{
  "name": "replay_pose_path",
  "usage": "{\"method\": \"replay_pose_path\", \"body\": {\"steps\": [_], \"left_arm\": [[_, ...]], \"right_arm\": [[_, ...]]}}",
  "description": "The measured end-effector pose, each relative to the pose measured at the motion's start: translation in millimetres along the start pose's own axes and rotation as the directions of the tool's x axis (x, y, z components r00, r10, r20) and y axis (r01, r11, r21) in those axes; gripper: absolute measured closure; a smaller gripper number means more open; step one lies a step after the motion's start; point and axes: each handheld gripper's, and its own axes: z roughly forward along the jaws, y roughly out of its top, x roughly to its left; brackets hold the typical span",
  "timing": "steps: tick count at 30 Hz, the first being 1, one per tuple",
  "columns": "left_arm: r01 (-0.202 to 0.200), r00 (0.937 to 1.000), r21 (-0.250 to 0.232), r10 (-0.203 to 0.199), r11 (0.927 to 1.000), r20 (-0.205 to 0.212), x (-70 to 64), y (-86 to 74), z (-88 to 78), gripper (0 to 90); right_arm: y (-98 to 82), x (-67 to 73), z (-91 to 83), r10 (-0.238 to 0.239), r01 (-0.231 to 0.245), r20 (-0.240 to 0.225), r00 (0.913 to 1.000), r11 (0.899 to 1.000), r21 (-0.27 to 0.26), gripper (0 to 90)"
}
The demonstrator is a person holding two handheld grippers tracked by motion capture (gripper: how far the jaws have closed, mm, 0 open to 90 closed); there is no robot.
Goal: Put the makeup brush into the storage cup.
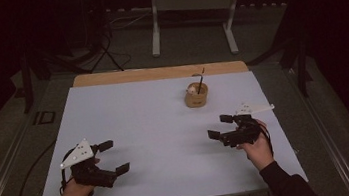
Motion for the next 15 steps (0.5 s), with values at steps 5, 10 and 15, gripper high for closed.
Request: {"method": "replay_pose_path", "body": {"steps": [5,10,15], "left_arm": [[0.003,1.0,0.003,-0.003,1.0,-0.002,0.2,-2.7,0.5,0.0],[0.007,1.0,-0.001,-0.007,1.0,-0.002,1.2,-6.8,-0.1,0.0],[0.014,0.9999,0.004,-0.014,0.9999,-0.009,3.0,-11.0,1.2,0.0]], "right_arm": [[-11.7,-0.2,-6.7,-0.003,0.003,-0.017,0.9999,1.0,0.005,11.3],[-22.9,0.9,-14.0,-0.023,0.024,-0.016,0.9996,1.0,0.005,11.2],[-34.3,-0.7,-16.9,-0.026,0.027,-0.013,0.9996,0.999,0.037,11.2]]}}
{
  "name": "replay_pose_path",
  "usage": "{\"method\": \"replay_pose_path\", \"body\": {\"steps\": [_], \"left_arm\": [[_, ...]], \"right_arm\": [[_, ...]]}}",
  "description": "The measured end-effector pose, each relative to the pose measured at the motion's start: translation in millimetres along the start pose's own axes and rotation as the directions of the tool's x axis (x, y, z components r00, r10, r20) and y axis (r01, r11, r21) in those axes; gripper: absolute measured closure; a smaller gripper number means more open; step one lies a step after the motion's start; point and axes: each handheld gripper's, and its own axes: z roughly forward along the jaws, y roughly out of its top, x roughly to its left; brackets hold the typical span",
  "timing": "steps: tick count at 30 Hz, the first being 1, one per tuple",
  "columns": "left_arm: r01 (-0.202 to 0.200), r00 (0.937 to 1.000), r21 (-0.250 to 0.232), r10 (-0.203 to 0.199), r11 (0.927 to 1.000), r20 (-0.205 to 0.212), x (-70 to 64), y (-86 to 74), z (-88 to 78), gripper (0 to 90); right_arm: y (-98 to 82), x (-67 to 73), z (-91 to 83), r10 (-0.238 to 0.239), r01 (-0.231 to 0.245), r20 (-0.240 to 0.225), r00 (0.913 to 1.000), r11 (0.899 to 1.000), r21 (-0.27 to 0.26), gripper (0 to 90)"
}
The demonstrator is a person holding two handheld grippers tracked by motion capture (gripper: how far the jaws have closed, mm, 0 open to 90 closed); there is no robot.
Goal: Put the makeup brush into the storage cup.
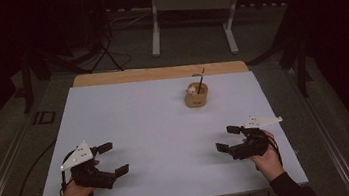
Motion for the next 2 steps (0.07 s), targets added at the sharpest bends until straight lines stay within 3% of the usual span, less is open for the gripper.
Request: {"method": "replay_pose_path", "body": {"steps": [2], "left_arm": [[0.006,1.0,0.001,-0.006,1.0,0.0,0.7,-1.9,0.7,0.0]], "right_arm": [[-2.3,-1.7,-1.6,0.0,0.0,0.006,1.0,1.0,-0.006,11.2]]}}
